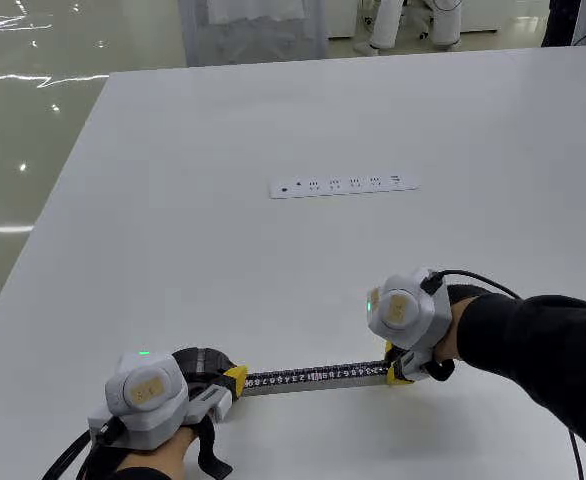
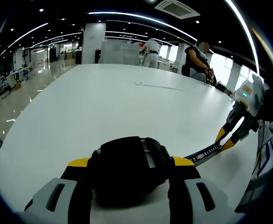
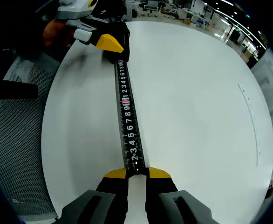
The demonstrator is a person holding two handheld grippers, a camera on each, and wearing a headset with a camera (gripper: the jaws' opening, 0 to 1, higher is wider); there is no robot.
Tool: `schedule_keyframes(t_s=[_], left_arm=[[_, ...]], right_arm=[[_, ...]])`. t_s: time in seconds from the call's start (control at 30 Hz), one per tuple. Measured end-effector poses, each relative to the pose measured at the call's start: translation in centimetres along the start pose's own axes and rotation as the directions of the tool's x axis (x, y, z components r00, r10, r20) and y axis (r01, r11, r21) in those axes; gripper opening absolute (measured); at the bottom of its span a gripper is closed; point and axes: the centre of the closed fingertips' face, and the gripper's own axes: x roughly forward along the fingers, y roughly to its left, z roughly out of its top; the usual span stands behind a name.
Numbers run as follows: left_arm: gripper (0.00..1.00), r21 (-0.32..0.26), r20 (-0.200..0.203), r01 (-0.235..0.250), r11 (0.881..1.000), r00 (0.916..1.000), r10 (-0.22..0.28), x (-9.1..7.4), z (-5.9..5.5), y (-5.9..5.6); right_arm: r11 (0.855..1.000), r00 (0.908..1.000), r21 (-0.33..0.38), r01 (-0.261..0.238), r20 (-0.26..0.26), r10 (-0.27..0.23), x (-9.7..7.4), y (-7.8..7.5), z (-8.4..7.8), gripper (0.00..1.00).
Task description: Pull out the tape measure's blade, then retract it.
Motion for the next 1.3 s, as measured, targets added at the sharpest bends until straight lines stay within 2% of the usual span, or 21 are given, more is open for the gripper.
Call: schedule_keyframes(t_s=[1.1, 1.3], left_arm=[[0.61, -0.002, -0.002, 0.001, 1.000, 1.0000, -0.001, 0.0, 0.0, 0.0], [0.61, -0.003, -0.002, 0.001, 1.000, 1.0000, -0.001, 0.0, 0.0, 0.0]], right_arm=[[1.000, 1.0000, 0.009, -0.005, 0.007, 0.005, 0.3, 0.1, 0.9, 0.09], [1.000, 1.0000, -0.008, -0.007, 0.004, 0.007, 0.4, 0.1, 1.1, 0.09]])
